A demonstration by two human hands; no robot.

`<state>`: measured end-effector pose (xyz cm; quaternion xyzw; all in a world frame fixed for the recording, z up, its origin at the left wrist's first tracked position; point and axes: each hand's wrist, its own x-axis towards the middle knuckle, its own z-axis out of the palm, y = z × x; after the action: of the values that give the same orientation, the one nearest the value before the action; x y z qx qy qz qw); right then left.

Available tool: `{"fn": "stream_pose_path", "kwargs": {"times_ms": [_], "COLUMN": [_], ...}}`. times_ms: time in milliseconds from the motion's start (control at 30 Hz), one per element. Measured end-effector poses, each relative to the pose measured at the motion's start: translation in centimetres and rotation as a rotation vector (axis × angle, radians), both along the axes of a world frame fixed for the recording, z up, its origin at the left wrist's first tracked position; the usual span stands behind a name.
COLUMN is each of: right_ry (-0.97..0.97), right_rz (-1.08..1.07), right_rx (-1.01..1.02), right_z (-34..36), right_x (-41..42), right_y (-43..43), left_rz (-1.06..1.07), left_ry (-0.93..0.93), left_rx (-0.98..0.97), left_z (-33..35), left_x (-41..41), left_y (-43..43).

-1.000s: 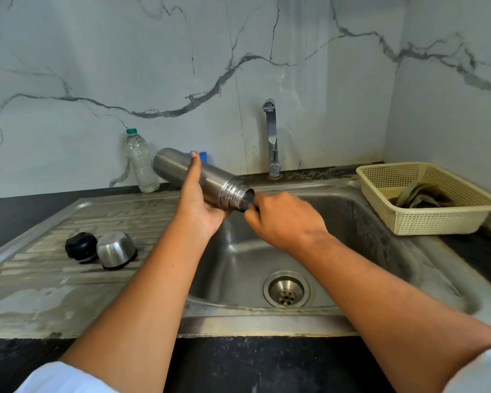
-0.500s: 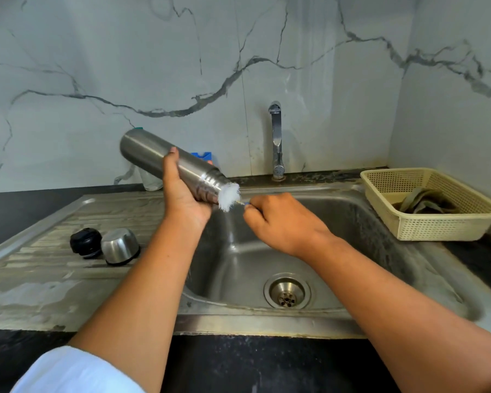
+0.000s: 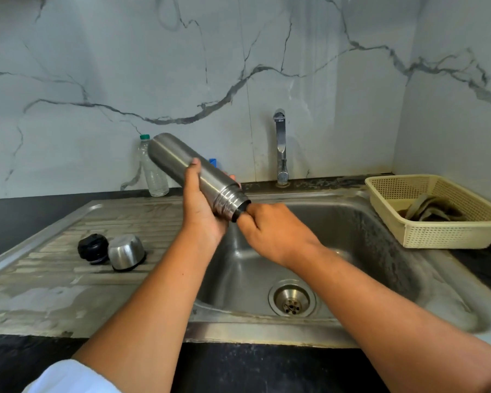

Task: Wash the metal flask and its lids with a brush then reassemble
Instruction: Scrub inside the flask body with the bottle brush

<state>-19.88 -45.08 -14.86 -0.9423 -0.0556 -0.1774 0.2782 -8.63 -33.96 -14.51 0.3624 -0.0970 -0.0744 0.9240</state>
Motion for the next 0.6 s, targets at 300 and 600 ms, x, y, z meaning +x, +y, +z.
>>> {"fn": "stream_pose_path", "kwargs": {"times_ms": [300, 600], "right_ry": [0.011, -0.094], "right_rz": [0.001, -0.350], "right_rx": [-0.022, -0.244], "right_z": [0.2, -0.9], "right_x": [-0.1, 0.2], "right_y": [-0.3, -2.6], "left_rz": [-0.013, 0.029], "left_ry": [0.017, 0.141], "left_rx": [-0.009, 0.424], "left_z": [0.5, -0.4], "left_x": [0.2, -0.1], "left_y": [0.8, -1.5]}}
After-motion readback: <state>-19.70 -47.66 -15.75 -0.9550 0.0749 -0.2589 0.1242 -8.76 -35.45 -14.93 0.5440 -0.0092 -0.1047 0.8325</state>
